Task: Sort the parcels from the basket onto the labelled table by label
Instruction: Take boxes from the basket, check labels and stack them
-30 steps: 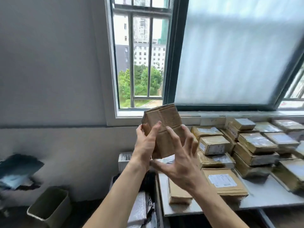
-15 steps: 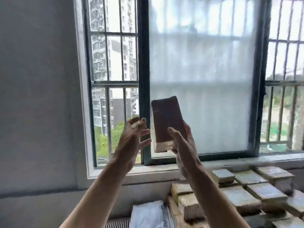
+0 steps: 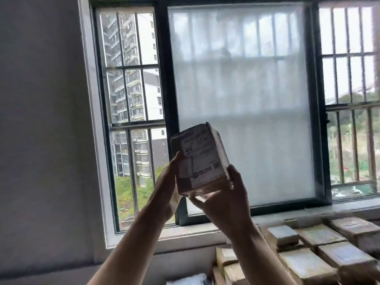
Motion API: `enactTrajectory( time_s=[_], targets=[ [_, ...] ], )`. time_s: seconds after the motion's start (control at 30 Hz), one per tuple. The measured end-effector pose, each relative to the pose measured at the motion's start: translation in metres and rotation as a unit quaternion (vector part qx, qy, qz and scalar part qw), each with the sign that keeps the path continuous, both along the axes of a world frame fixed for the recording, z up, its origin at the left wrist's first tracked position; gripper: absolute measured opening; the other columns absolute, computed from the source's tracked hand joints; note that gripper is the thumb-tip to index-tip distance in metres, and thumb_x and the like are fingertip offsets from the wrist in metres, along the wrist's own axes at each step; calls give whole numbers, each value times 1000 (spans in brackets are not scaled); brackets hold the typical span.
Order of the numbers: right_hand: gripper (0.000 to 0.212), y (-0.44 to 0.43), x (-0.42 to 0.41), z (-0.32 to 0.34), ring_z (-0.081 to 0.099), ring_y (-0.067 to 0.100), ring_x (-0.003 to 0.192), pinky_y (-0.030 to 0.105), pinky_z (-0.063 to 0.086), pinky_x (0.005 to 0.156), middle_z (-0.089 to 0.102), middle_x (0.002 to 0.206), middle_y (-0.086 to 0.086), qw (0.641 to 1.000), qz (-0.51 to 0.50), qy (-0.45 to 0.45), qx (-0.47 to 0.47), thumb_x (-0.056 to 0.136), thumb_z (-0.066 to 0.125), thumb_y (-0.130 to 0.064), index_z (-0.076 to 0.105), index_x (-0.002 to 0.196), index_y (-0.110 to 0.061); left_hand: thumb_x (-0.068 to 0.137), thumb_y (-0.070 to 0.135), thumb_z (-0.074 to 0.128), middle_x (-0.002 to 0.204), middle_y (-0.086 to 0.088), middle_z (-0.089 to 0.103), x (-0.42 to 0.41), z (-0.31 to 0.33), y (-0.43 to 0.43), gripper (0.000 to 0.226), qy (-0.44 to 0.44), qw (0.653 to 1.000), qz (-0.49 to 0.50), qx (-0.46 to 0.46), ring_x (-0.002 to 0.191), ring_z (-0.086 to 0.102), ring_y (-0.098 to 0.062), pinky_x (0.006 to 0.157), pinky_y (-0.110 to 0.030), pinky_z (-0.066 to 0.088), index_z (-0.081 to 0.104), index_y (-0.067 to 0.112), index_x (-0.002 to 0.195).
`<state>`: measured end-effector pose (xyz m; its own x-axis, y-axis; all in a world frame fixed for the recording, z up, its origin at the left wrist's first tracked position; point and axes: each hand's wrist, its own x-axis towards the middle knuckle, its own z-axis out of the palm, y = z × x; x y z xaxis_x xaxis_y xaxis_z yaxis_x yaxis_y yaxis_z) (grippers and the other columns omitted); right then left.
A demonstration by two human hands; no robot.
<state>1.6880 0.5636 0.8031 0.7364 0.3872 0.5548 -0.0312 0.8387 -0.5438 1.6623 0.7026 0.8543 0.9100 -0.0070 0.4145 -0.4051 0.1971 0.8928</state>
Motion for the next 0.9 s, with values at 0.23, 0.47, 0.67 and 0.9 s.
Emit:
enactTrajectory(
  time_s=[0.23,0.47,0.67,0.9],
  targets=[
    [60,-32,11,-23,55,43,130,59,53,98,58,141,26,989,-80,40,-115,99,46,-55,59,141,-14,63,65,75,165,-3,28,10,10,19,120,-222,909,233,264,147,31,-16,111,-27,30,17,26,161],
    [32,-65,15,5,63,13,71,29,46,66,71,79,-6,799,-292,13,-525,93,64,-51,71,107,-23,71,66,82,170,12,-18,12,8,13,137,-235,636,89,730,155,-19,-12,126,-45,-11,-23,47,157],
    [42,-74,-2,50,59,12,62,25,44,60,65,69,-5,690,-307,-123,-644,92,63,-63,71,85,-22,73,43,87,164,6,29,14,-21,-3,128,-272,694,87,661,149,30,-20,123,-34,21,-4,35,163],
    [80,-97,6,36,63,20,110,40,46,95,67,121,3,855,-296,-110,-411,83,67,-72,55,135,-13,61,16,96,112,-8,72,17,-28,7,92,-153,924,-4,349,109,69,-12,83,-35,62,44,30,136]
  ],
)
